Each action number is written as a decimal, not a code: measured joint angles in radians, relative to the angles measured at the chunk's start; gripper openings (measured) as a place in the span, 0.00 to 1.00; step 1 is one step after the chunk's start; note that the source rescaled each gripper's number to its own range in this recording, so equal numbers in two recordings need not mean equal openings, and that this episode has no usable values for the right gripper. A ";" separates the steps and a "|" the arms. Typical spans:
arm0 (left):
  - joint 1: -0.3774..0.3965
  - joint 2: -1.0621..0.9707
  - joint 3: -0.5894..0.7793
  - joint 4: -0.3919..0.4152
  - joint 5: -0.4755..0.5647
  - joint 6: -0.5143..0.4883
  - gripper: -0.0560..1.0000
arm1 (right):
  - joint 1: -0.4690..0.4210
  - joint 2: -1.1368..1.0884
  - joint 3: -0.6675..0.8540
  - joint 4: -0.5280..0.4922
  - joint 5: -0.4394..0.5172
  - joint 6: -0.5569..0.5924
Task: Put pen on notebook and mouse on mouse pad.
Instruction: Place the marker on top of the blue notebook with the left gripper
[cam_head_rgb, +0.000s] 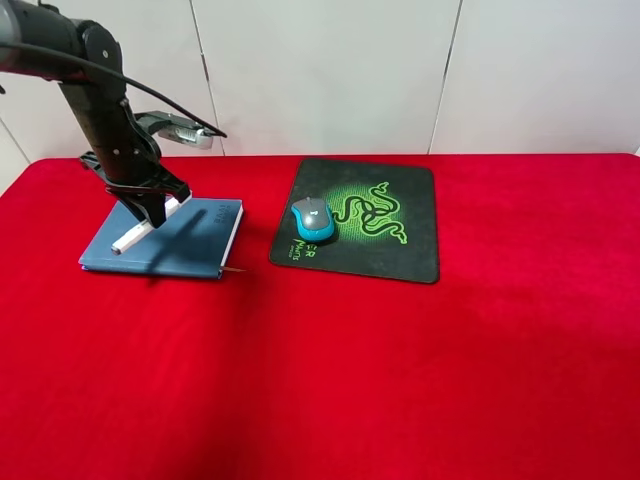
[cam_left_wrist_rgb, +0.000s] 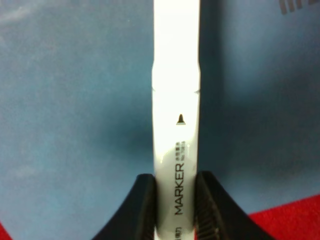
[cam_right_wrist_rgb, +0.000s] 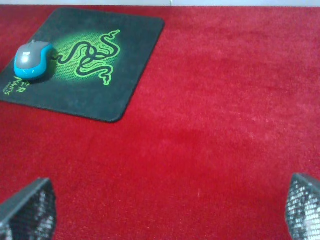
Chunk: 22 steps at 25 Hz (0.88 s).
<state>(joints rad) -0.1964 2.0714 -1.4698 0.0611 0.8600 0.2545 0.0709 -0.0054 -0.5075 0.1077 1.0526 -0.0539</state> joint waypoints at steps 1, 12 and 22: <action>0.000 0.007 0.000 0.000 -0.003 0.000 0.05 | 0.000 0.000 0.000 0.000 0.000 0.000; 0.000 0.026 0.009 0.000 -0.041 0.000 0.05 | 0.000 0.000 0.000 0.000 0.000 0.000; 0.001 0.026 0.009 -0.026 -0.059 -0.005 0.53 | 0.000 0.000 0.000 0.000 0.000 0.000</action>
<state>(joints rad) -0.1956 2.0975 -1.4604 0.0347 0.8010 0.2499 0.0709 -0.0054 -0.5075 0.1077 1.0526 -0.0539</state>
